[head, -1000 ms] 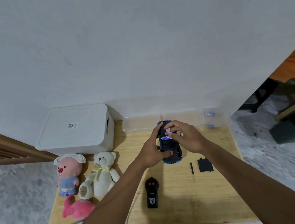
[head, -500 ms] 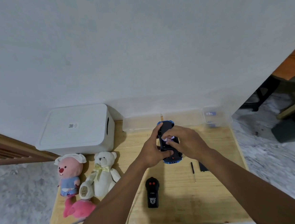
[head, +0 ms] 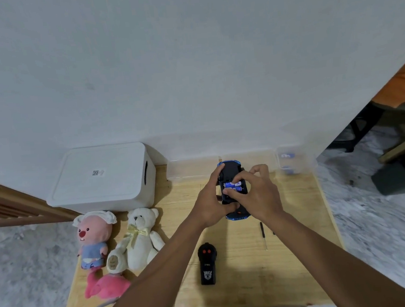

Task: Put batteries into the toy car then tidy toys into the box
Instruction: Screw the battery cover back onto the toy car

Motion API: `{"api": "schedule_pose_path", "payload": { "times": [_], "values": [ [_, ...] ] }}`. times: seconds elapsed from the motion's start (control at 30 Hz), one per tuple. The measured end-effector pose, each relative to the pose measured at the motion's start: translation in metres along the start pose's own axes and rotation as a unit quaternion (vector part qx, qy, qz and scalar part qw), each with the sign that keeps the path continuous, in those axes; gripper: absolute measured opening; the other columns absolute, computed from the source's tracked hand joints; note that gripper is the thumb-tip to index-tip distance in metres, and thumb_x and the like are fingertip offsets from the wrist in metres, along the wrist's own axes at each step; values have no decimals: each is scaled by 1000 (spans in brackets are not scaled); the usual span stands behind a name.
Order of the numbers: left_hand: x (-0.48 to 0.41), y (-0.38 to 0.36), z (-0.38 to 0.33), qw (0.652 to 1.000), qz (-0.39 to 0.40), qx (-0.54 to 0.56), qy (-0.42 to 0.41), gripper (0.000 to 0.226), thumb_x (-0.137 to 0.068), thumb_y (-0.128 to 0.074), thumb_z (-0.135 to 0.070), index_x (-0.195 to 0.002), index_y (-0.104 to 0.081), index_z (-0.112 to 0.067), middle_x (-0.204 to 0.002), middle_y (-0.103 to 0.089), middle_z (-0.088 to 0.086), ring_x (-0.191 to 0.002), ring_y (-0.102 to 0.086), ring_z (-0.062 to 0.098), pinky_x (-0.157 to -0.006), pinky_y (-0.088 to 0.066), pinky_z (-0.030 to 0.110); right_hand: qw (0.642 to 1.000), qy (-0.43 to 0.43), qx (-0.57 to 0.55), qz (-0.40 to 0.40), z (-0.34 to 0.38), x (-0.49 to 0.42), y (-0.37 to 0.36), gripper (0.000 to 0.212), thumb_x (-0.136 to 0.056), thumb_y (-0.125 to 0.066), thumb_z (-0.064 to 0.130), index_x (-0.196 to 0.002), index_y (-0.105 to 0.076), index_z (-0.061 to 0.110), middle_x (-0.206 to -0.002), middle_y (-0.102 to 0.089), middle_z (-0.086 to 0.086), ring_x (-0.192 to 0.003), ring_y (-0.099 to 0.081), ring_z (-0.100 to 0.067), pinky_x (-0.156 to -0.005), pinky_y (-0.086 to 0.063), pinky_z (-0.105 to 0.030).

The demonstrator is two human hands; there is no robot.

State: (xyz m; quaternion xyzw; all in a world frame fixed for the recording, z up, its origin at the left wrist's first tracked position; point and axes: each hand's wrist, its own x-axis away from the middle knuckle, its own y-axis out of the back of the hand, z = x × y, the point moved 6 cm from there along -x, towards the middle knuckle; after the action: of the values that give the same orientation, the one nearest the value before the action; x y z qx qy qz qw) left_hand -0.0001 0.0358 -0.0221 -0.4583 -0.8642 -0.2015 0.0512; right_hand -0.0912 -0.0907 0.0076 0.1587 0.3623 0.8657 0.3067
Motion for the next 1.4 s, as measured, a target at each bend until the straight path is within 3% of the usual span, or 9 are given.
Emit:
{"api": "schedule_pose_path", "payload": {
  "times": [0.13,0.27,0.43,0.53,0.7,0.87,0.97,1.13,1.4],
  "values": [
    [1,-2,-5,1000,-7,9,-2,107,-82,-85,-10,-160,-21,-46,-129,-54,-27,-90,-69,-5,-73,-55,14,997,-51,-50,22,-3,1,-3,28,-74,-78,60,-89,-60,46,-115,-49,16,-89,-60,-8,-63,-45,-19],
    [5,-4,-6,1000,-18,5,-13,108,-82,-84,-7,-160,-21,-45,-134,-55,-22,-97,-68,-4,-78,-55,14,994,-61,-83,41,-5,-2,-4,23,-78,-80,48,-88,-61,40,-103,-68,18,-93,-66,-12,-73,-57,-36],
    [9,-2,-8,1000,-15,-11,-17,109,-82,-84,-8,-160,-19,-46,-131,-51,-33,-114,-66,10,-91,-60,30,993,-61,-91,40,-6,-4,0,23,-76,-85,41,-82,-63,38,-105,-68,16,-97,-65,-12,-79,-57,-39],
    [9,-1,-6,1000,-13,-11,-17,109,-82,-84,-8,-161,-19,-45,-136,-54,-21,-114,-63,2,-93,-59,28,996,-62,-45,42,-5,-3,2,26,-74,-83,49,-84,-60,40,-102,-66,18,-93,-64,-12,-73,-56,-35],
    [8,-2,-3,1000,-7,5,-21,108,-81,-86,-9,-159,-22,-48,-145,-52,-19,-105,-64,-7,-85,-59,23,998,-53,1,32,-1,-5,8,26,-78,-68,61,-84,-57,38,-92,-66,19,-86,-62,-8,-65,-50,-29],
    [7,-4,1,1000,-1,18,-17,109,-81,-85,-8,-159,-21,-49,-149,-50,-14,-102,-63,-13,-81,-59,20,998,-56,20,25,-4,-10,20,11,-97,-49,39,-93,-52,29,-84,-62,10,-78,-61,-17,-60,-46,-33],
    [9,-7,5,1000,1,20,-11,108,-82,-85,-8,-159,-21,-48,-150,-50,-12,-102,-63,-14,-83,-61,24,998,-11,26,58,-2,-12,21,3,-95,-54,33,-92,-55,33,-91,-61,11,-81,-59,-12,-60,-46,-30],
    [10,-13,3,1000,11,19,-14,108,-82,-85,-10,-159,-20,-51,-149,-49,-11,-100,-67,-6,-81,-59,21,996,-56,60,38,-8,-5,15,40,-79,-70,62,-92,-47,33,-90,-51,15,-76,-51,0,-55,-36,-27],
    [18,-17,7,1000,6,21,-12,109,-82,-85,-5,-162,-19,-41,-150,-50,-8,-103,-62,-15,-85,-56,17,996,-63,38,49,-8,-4,10,51,-70,-79,59,-88,-42,29,-77,-56,13,-74,-55,-8,-54,-37,-30]
  ]
}}
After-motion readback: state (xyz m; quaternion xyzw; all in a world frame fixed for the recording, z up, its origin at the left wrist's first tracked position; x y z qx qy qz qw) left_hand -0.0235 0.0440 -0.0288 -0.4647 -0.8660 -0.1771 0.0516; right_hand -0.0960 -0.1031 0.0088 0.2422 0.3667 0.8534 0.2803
